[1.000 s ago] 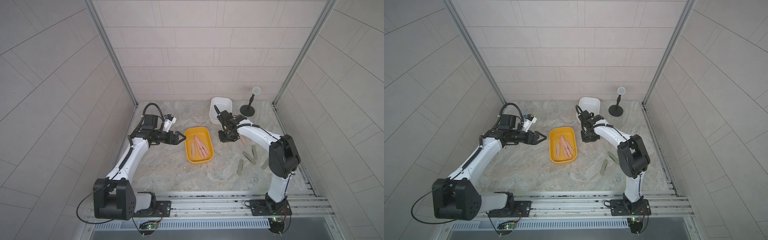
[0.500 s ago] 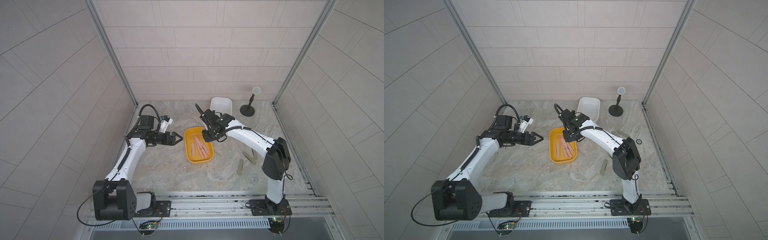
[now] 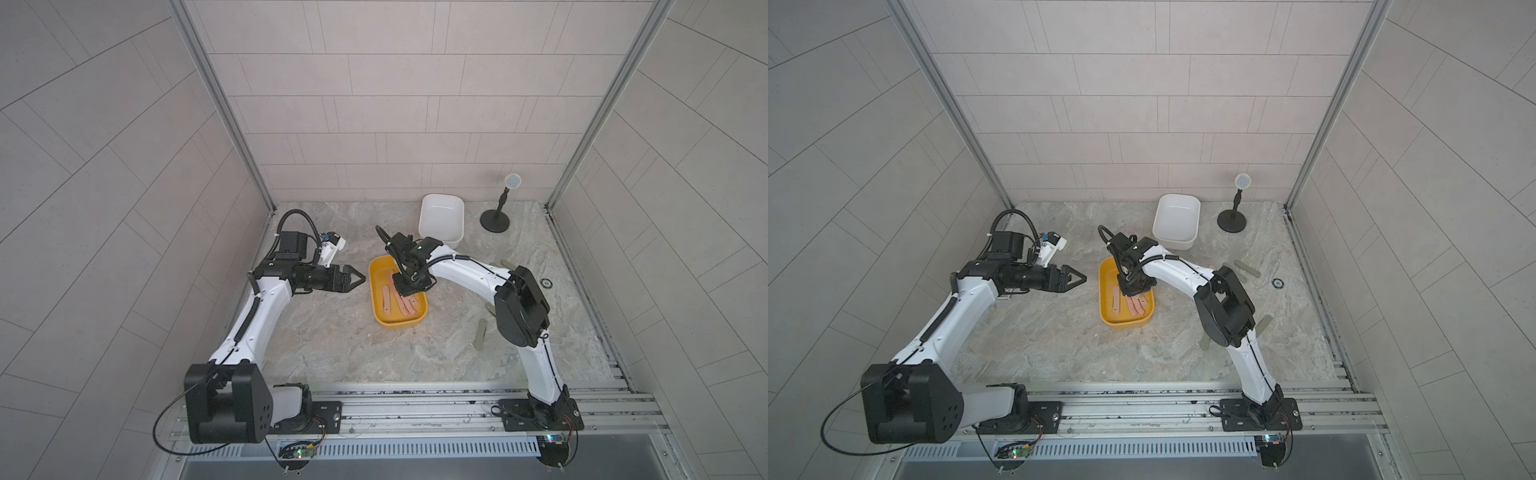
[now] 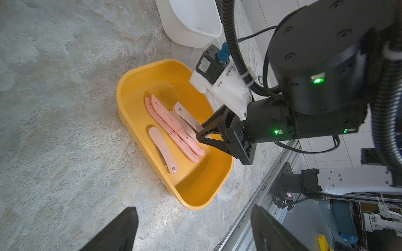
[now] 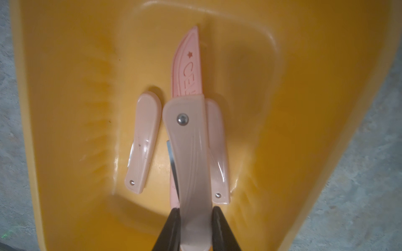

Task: Place the fruit knives into the storage box by color
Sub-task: Place the fruit knife in the storage box.

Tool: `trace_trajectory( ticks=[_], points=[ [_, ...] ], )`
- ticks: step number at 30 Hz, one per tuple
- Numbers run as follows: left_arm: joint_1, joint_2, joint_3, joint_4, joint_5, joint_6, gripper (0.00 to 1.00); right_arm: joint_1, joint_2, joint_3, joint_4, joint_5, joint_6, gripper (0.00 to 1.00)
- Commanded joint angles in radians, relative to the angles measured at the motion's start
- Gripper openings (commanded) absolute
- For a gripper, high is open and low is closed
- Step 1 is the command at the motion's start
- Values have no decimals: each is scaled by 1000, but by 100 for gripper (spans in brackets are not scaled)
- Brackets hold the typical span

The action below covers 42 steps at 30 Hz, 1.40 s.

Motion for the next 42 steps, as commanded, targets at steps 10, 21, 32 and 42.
trace_trajectory(
  ticks=[10,21,32,42],
  points=[
    [6,-7,-17,7,18,19,88,-12,25,32,5,6,9,33],
    [6,-14,-21,8,24,22,88,-13,-79,1,37,26,2,63],
    [5,-34,5,-1,52,17,88,-45,-272,-151,139,63,-2,68],
    [0,-23,79,-16,83,15,88,-139,-414,-287,173,90,-8,75]
  ],
)
